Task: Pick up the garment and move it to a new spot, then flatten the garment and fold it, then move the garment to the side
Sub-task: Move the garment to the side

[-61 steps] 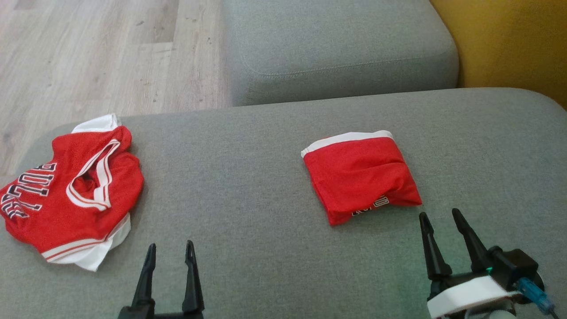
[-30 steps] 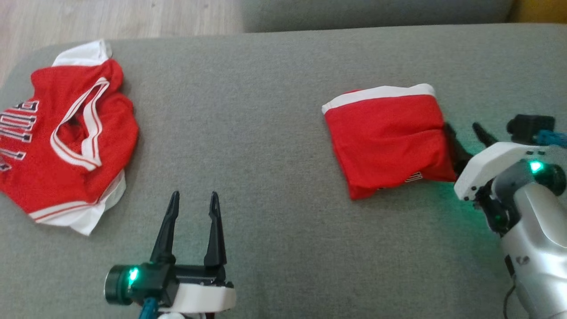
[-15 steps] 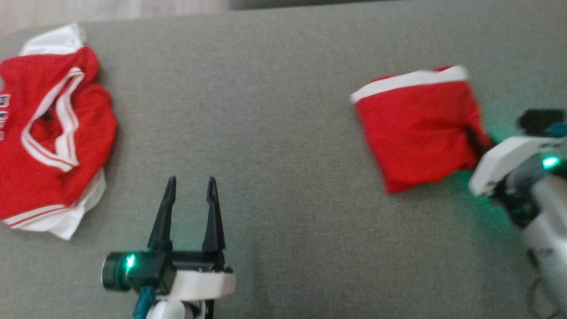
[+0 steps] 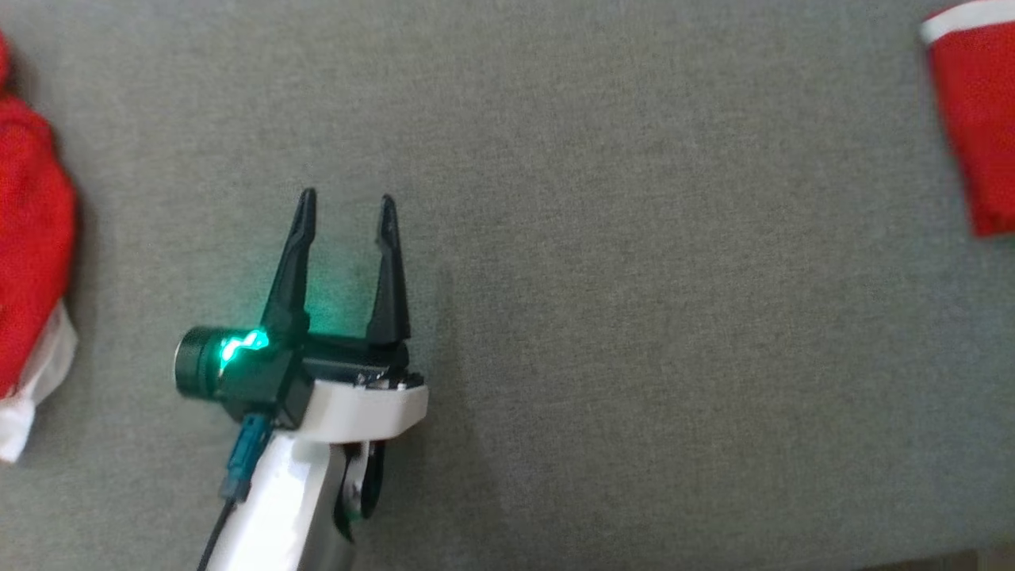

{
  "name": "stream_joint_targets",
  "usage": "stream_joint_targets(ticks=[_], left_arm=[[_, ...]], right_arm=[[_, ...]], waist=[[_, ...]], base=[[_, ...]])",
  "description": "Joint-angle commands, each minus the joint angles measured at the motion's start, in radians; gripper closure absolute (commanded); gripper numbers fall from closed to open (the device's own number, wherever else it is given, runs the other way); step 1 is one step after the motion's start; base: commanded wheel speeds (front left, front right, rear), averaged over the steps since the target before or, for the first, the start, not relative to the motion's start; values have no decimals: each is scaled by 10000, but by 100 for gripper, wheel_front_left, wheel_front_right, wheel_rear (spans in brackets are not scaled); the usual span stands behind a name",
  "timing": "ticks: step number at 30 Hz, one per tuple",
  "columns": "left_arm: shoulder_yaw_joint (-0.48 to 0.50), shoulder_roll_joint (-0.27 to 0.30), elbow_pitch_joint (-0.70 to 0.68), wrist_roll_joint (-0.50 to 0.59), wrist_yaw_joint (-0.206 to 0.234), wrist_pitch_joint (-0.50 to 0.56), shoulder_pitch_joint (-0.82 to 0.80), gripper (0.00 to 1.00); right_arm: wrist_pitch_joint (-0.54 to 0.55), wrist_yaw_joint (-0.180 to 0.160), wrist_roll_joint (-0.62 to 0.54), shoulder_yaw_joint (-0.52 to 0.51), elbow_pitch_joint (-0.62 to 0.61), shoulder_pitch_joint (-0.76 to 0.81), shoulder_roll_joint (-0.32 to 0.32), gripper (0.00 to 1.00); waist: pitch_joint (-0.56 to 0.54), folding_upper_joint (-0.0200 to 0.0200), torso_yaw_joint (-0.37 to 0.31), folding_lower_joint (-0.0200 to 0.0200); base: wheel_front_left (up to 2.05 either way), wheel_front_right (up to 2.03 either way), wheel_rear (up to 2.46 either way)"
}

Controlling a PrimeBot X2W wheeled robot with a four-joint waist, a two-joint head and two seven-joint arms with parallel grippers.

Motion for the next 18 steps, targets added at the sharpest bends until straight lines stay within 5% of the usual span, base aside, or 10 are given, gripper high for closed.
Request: stream_joint_targets(ticks=[1, 2, 3, 4, 10, 18], left_arm=[[98, -11, -220, -25, -81, -51, -283, 0], [47, -11, -192, -50, -97, -51, -363, 0], [-2, -11, -156, -71, -109, -51, -425, 0], [-46, -11, -122, -90, -111, -51, -469, 0], [-187, -11, 74, -241, -136, -51, -425, 0], [225, -11, 312, -267, 44, -51, 744, 0]], right_arm=[[-105, 67, -365, -327, -109, -161, -768, 100], [-182, 67, -565, -523, -80, -247, -878, 100], [-211, 67, -784, -694, -47, -310, -927, 69], [-290, 67, -1014, -887, -25, -374, -949, 0], [-541, 67, -2352, -1782, -1, -382, -468, 0], [-1368, 67, -3557, -1809, -680, 1162, 2249, 0]], waist=[[494, 0, -102, -3], [546, 0, -92, -3], [564, 0, -82, -3], [566, 0, -77, -3], [122, 0, 16, -3], [-2098, 0, 127, -3]], base=[[0, 0, 0], [0, 0, 0], [0, 0, 0], [0, 0, 0], [0, 0, 0], [0, 0, 0]])
